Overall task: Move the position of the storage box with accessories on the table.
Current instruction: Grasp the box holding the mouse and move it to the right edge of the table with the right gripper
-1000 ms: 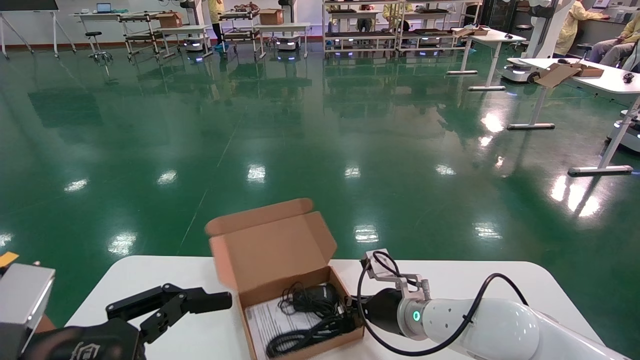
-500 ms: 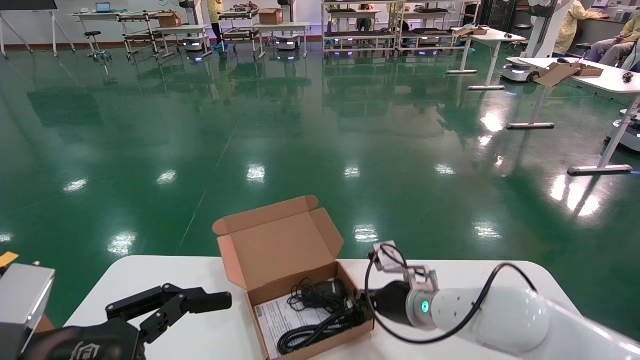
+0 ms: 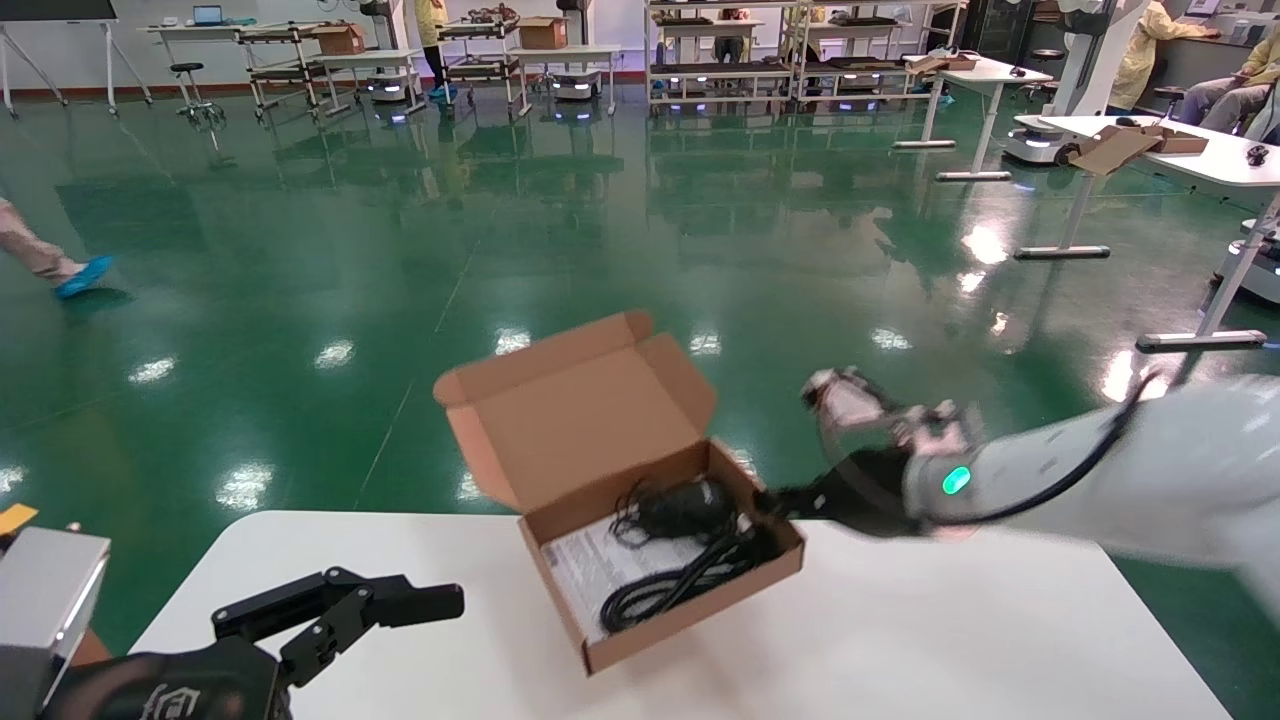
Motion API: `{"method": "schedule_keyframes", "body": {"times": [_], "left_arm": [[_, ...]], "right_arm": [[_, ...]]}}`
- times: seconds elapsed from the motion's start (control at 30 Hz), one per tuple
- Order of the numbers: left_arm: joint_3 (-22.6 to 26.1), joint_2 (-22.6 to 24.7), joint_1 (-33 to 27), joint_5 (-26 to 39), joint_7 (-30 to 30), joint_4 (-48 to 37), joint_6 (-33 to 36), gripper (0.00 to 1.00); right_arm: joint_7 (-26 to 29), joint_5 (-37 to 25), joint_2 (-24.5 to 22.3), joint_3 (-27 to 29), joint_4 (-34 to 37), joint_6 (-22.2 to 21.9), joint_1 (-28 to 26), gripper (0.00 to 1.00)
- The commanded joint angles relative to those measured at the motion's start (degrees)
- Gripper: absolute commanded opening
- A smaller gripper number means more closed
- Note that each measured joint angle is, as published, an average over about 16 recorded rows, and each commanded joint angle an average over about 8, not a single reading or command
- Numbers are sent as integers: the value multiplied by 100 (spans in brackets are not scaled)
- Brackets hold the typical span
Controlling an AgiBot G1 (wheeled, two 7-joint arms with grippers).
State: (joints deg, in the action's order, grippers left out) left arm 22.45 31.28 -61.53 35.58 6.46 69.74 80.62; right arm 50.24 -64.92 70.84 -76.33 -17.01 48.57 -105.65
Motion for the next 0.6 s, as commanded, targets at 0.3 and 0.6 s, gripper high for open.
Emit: {"method": "schedule_keyframes", "body": {"times": [0.3,0.6], "left_arm": [[0,0,0,0,0,0,0,100],[0,0,0,0,0,0,0,100]], "right_arm": [[-882,355,-895,247,353,1742,-874,0],[-1425,221,-1502,196,1001,2177,-1380,0]]}}
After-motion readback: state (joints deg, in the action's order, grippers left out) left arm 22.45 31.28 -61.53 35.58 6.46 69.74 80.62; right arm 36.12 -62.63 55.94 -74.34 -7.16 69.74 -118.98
